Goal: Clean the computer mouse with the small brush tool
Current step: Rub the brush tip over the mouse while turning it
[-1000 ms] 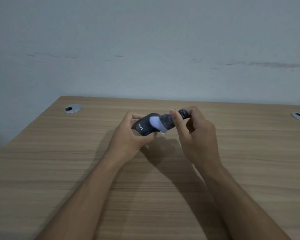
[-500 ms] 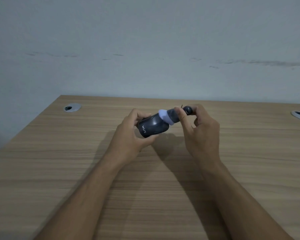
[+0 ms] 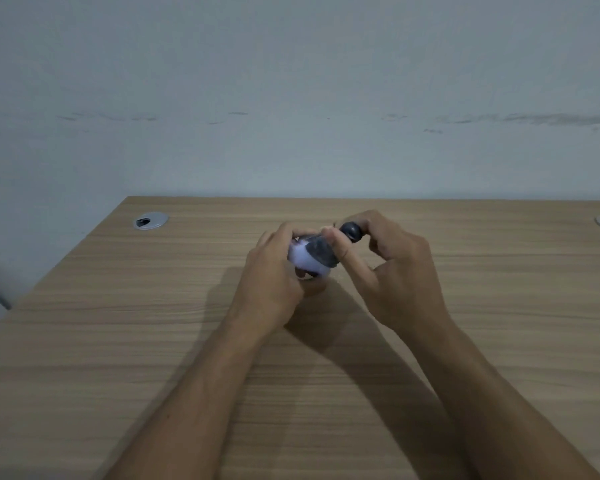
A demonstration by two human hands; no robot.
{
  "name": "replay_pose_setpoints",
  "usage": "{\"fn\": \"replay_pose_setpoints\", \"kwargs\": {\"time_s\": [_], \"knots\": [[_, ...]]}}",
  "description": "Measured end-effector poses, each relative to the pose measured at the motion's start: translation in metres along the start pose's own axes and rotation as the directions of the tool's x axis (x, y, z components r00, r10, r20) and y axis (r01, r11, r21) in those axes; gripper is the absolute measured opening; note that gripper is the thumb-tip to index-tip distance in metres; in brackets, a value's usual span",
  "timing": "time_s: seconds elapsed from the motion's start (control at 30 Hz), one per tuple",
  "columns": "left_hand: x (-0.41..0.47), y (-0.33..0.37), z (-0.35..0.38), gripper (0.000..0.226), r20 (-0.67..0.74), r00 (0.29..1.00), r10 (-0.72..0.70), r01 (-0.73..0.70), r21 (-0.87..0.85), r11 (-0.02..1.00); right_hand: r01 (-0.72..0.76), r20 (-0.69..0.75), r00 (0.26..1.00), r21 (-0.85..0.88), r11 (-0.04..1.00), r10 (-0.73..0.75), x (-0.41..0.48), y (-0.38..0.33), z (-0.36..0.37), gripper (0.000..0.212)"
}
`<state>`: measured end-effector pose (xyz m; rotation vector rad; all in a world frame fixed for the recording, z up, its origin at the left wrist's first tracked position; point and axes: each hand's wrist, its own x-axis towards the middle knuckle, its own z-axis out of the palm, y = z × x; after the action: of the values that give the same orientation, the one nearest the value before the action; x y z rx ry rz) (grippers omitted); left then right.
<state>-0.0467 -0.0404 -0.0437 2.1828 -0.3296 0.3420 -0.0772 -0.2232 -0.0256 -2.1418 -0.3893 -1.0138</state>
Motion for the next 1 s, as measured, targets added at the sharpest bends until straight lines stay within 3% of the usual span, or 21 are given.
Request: {"fn": "replay_pose_setpoints", "kwargs": {"time_s": [0.1,0.27,0.4,0.53,0.7,0.9,1.0], "knots": [[0.0,-0.002,-0.002,0.059,-0.036,0.995,0.089,-0.088,0.019,0.996,-0.107,-0.124,0.987,-0.041,0.993,0.101,0.004,0.007,0.0,0.023],[-0.001,0.0,-0.005,0.07,-0.008,0.989,0.149,-0.148,0.066,0.987,-0.022,-0.003,1.0,0.012,1.0,0.022,0.0,0.0,-0.005,0.017],[-0.001,-0.012,-0.009,0.076,-0.032,0.965,0.261,-0.255,0.131,0.958,-0.214,-0.18,0.961,-0.005,0.977,0.209,0.003,0.011,-0.004,0.02],[0.002,-0.015,-0.004,0.084,-0.069,0.945,0.321,-0.296,0.242,0.924,-0.127,-0.125,0.983,0.044,0.991,0.132,0.0,0.003,-0.004,0.022],[0.003,-0.016,-0.008,0.074,-0.018,0.895,0.446,-0.417,0.325,0.849,-0.231,-0.211,0.952,-0.021,0.973,0.222,0.005,0.021,-0.005,0.026],[0.004,-0.019,-0.005,0.073,-0.082,0.912,0.402,-0.365,0.284,0.887,-0.184,-0.073,0.979,0.111,0.977,0.193,0.003,0.007,-0.008,0.018],[-0.001,-0.013,-0.008,0.07,-0.072,0.94,0.334,-0.313,0.204,0.928,-0.284,-0.153,0.943,0.101,0.953,0.297,0.004,0.019,-0.008,0.019]]}}
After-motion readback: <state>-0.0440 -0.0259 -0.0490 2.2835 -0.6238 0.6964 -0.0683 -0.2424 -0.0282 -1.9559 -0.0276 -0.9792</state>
